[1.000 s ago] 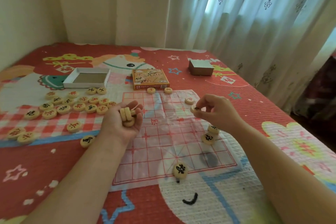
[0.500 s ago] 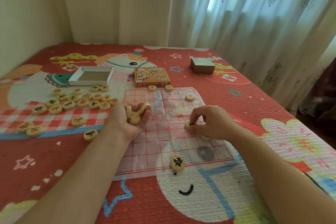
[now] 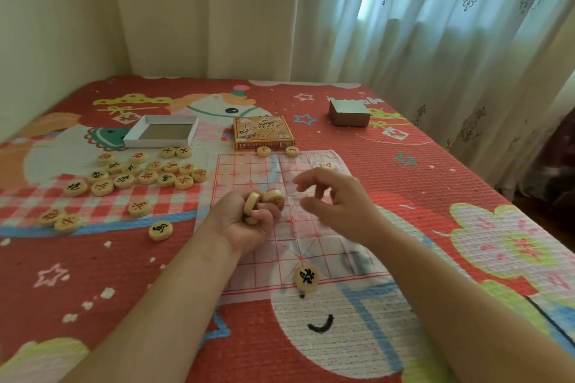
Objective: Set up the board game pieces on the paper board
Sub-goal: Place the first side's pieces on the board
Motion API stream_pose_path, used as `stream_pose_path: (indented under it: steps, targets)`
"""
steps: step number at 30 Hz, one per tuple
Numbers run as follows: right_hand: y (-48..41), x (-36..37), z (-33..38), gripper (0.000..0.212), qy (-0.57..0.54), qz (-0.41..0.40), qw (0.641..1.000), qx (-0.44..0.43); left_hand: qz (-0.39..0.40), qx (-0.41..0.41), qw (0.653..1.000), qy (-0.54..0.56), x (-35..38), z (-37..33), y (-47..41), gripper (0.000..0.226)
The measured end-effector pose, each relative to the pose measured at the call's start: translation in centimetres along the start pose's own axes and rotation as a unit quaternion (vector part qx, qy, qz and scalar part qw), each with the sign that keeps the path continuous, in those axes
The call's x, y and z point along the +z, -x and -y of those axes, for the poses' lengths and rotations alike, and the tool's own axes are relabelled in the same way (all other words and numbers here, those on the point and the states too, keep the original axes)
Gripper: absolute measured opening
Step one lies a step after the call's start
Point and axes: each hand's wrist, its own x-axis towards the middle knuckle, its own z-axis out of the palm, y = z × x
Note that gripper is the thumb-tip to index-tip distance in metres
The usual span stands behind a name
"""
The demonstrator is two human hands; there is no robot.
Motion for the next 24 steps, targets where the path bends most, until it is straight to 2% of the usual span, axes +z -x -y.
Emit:
stream_pose_path:
  steps: [3,6,9,12,15,19,24]
  targets:
    - [-0.7,1.8,1.3,0.025,-0.006,0.010,1.000,-0.022,0.007,-0.014,1.000,0.006,0.1,0.0,0.0,0.018]
    - [-1.2,2.8,1.8,0.012,0.002,-0.017,1.000,-0.025,0.018,-0.028,0.999,-0.001,0.1,-0.4,0.2,0.023]
    - [-1.3,2.8,1.7,0.007,-0.025,-0.053,0.998,0.016,0.025,-0.034,0.999,-0.033,0.0,-0.5,0.2,0.023]
    - [-1.2,2.0,1.9,0.006,-0.198,-0.089,0.970,0.105,0.003,-0.001,0.995,-0.097,0.1,-0.4,0.1,0.019]
    - [-1.0,1.3,2.2,0.012,-0.312,-0.075,0.933,0.163,-0.008,0.036,0.983,-0.179,0.5,-0.1,0.4,0.021]
    - [-0.7,1.1,2.2,0.017,-0.362,-0.047,0.910,0.200,-0.021,0.100,0.954,-0.281,0.8,0.5,0.8,0.015]
    - [-0.6,1.1,2.1,0.026,-0.354,-0.031,0.915,0.193,-0.048,0.160,0.935,-0.312,0.6,0.7,0.5,0.012]
